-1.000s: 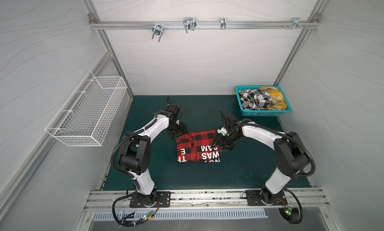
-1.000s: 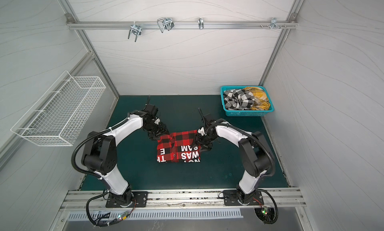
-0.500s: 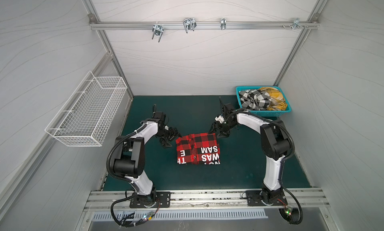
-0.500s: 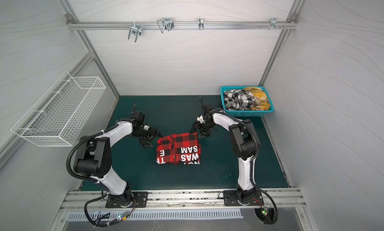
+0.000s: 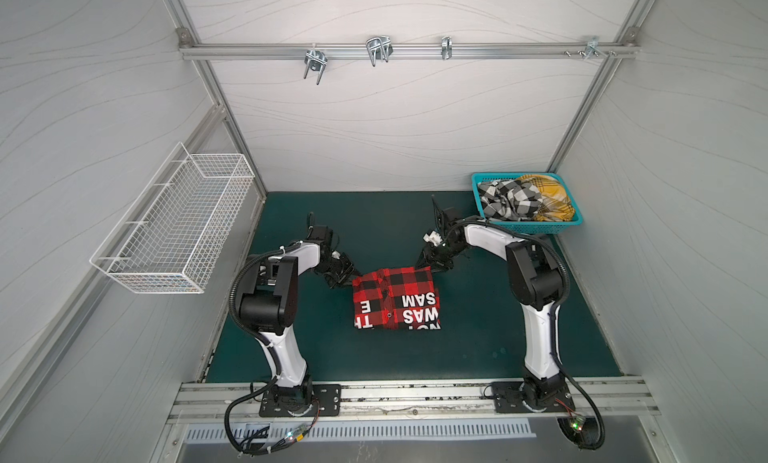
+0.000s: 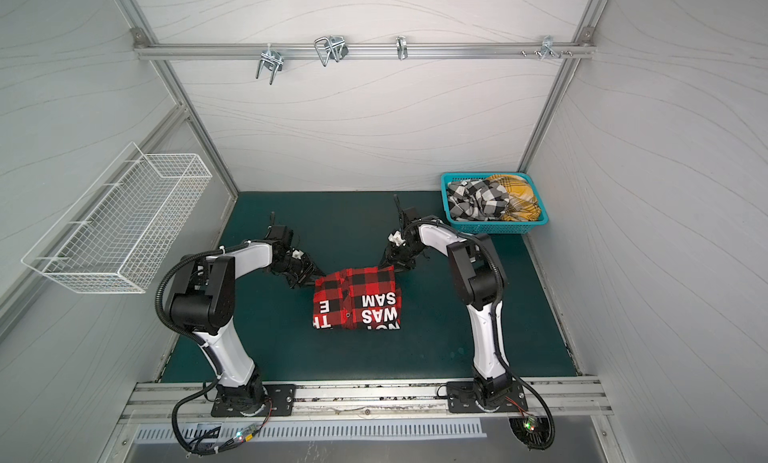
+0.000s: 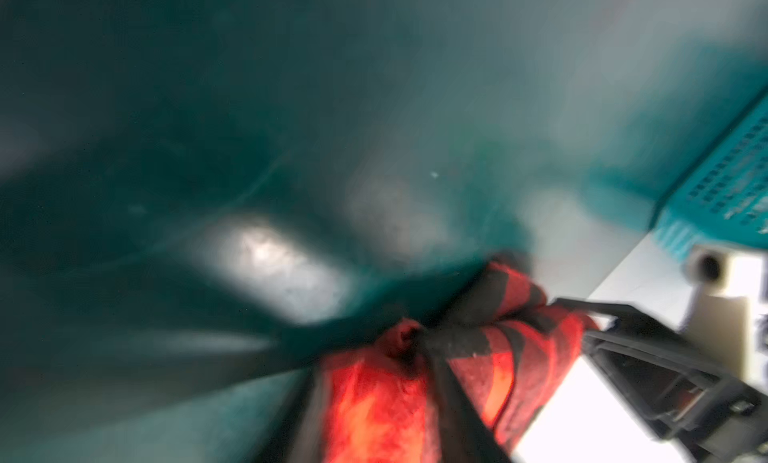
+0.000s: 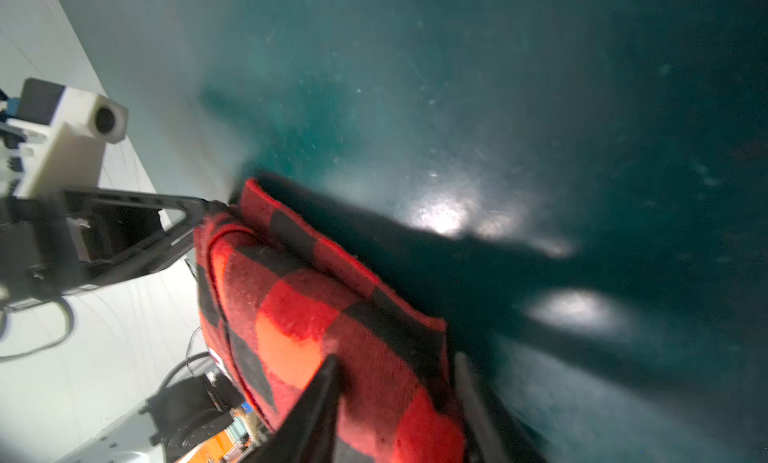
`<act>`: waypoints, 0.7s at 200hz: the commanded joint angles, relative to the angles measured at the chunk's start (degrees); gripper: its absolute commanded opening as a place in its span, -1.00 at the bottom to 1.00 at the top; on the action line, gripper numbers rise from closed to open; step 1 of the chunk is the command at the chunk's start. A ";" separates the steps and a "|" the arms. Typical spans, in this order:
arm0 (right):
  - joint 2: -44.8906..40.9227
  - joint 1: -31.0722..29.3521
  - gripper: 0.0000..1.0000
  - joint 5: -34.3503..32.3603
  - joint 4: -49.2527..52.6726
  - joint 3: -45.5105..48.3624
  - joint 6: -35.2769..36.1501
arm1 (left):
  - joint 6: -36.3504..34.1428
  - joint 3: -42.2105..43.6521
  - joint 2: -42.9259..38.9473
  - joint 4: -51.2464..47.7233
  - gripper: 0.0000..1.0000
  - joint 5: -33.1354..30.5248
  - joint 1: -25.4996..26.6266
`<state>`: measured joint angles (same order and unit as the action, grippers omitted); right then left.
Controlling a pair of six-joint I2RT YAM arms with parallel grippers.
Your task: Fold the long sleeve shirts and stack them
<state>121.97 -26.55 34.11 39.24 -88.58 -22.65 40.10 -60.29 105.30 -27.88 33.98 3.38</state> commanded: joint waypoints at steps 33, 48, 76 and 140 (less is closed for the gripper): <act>-8.11 -1.36 -0.61 -3.78 1.86 0.88 -0.86 | 1.14 -2.02 -4.63 1.36 -1.00 1.68 0.17; -11.12 -1.62 -0.82 -5.26 1.56 2.71 -1.99 | 1.79 -1.93 -7.07 2.08 -1.00 2.08 0.93; -18.47 -2.36 -1.00 -8.91 0.84 7.77 -5.83 | 2.57 -3.62 -10.86 2.48 -1.00 1.10 5.00; -22.80 2.87 -1.00 -13.27 -2.39 18.83 -8.82 | 1.92 -10.38 1.11 5.20 -1.00 -3.79 11.17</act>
<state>94.54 -26.96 21.69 38.72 -71.09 -31.14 42.17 -67.40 98.98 -24.62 32.25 14.17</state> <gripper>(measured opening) 0.059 0.047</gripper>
